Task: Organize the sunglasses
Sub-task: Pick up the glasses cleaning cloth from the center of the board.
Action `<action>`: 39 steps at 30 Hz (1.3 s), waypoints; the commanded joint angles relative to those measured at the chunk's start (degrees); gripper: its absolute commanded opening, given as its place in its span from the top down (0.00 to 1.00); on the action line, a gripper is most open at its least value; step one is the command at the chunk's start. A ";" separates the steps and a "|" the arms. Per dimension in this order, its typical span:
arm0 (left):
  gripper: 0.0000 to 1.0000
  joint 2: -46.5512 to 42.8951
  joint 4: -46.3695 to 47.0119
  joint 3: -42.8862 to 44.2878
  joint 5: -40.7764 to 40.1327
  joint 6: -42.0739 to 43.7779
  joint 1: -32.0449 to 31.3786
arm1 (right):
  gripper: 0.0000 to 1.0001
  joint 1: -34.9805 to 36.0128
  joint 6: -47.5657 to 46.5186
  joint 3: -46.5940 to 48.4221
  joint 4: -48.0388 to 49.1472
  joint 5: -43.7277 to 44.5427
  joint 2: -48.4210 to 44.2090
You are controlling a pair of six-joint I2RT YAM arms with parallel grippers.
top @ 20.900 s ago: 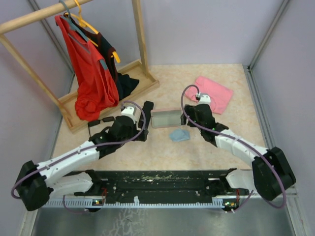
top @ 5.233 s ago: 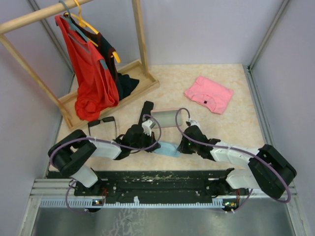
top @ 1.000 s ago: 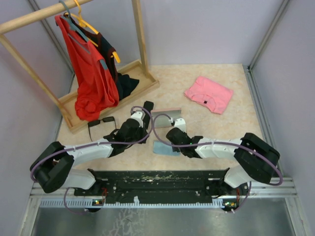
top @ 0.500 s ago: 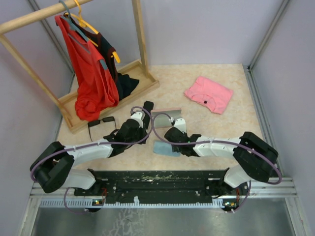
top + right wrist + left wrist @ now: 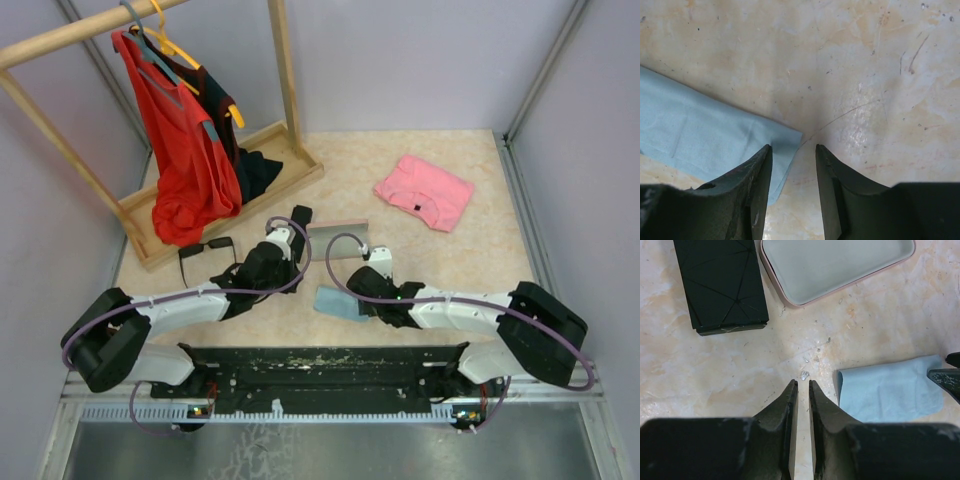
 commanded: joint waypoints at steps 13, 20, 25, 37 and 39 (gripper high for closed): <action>0.81 1.02 1.61 -0.38 1.60 -0.10 0.33 | 0.61 1.38 -0.46 2.56 -5.37 -1.23 5.29; 0.81 1.02 1.71 -0.58 1.54 -0.04 0.34 | 0.68 2.22 0.00 3.67 -7.43 -0.83 7.99; 0.81 1.01 1.87 -0.69 1.59 -0.02 0.30 | 0.75 2.90 1.18 3.49 -8.19 -1.53 8.97; 0.81 0.54 2.04 -1.20 2.44 -0.23 0.39 | 1.00 2.61 -0.69 -1.18 3.17 -1.10 9.08; 0.78 0.33 2.07 -1.32 2.81 -0.34 0.41 | 1.00 2.02 -2.65 -3.11 9.09 -1.47 8.29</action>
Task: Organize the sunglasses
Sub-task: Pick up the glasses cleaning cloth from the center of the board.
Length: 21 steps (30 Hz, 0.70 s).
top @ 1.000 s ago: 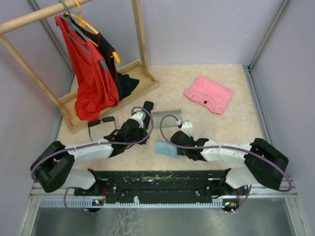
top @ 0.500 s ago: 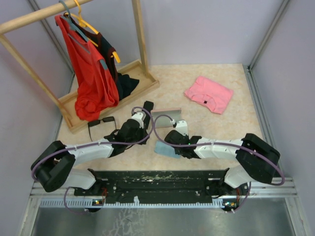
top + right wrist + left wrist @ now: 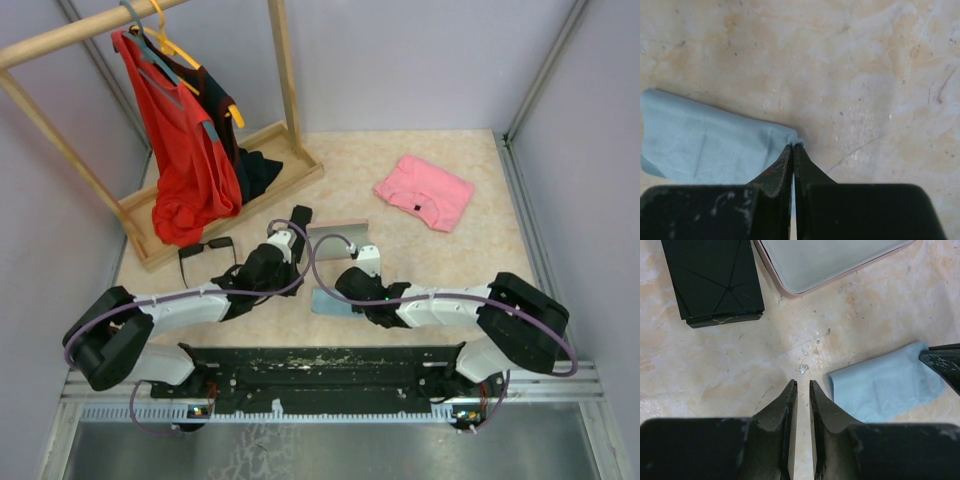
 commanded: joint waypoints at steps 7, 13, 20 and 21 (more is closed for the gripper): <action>0.66 1.55 2.36 -0.07 4.02 0.21 0.48 | 1.00 -4.23 -11.30 -11.82 24.25 -5.56 0.17; 0.61 4.80 1.14 0.90 5.07 -1.42 0.53 | 1.00 -6.45 -15.55 -10.83 25.62 -7.18 0.40; 0.55 5.68 0.54 0.75 3.51 -8.54 0.39 | 1.00 -6.40 -14.77 -11.23 26.02 -9.03 0.79; 0.54 5.51 0.77 0.47 3.22 -9.96 0.34 | 1.00 -6.40 -14.52 -11.35 26.10 -9.24 0.71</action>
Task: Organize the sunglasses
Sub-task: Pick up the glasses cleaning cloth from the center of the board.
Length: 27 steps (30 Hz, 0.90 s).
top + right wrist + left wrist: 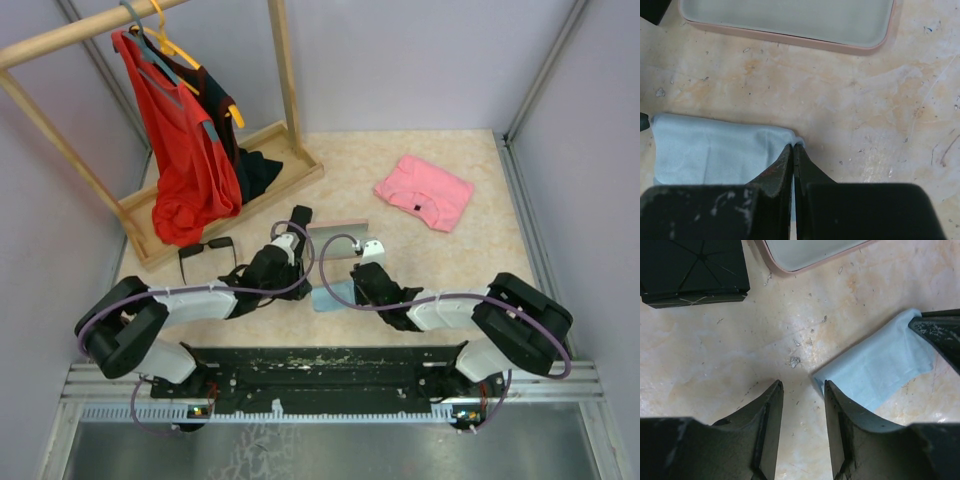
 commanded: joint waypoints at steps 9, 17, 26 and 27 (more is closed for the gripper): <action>0.51 0.01 -2.41 0.52 -6.99 -12.66 -2.60 | 1.00 0.23 2.33 -1.07 -5.11 -2.86 0.24; 0.54 2.37 -8.59 3.35 -14.23 -17.25 -7.58 | 1.00 0.57 3.41 -1.08 -5.98 -2.19 0.23; 0.57 6.16 -8.46 4.32 -16.08 -18.82 -8.60 | 1.00 0.69 3.34 -1.75 -5.81 -2.39 -0.08; 0.58 6.78 -8.57 4.58 -16.24 -18.81 -8.60 | 1.00 0.71 3.30 -1.78 -5.81 -2.35 -0.22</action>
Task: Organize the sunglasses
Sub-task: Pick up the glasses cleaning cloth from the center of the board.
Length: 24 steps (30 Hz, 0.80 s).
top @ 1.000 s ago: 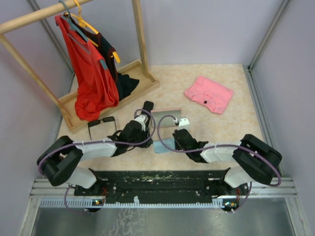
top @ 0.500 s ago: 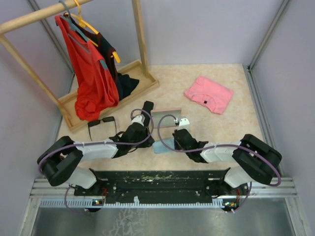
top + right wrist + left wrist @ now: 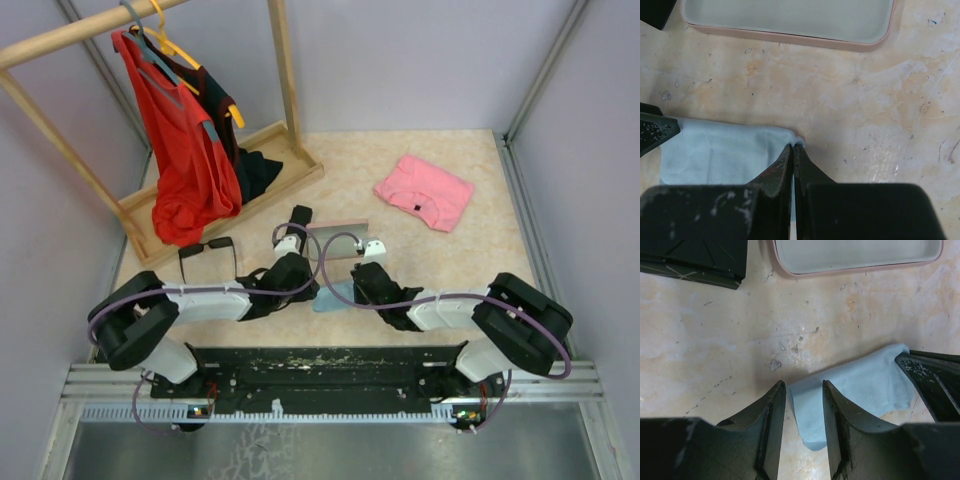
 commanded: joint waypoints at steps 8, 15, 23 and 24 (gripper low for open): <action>0.62 3.55 -5.70 0.85 -1.62 -2.13 -1.39 | 1.00 0.72 0.87 -2.15 -6.27 -1.46 -1.55; 0.58 3.45 -9.39 1.11 -3.92 -4.50 -3.07 | 1.00 0.78 0.92 -2.52 -6.10 -1.60 -1.88; 0.61 4.91 -9.78 1.81 -4.31 -4.63 -3.74 | 1.00 0.72 0.97 -2.58 -6.02 -1.72 -1.84; 0.62 5.02 -9.63 1.77 -4.20 -4.63 -3.83 | 1.00 0.71 0.91 -2.52 -6.01 -1.65 -1.82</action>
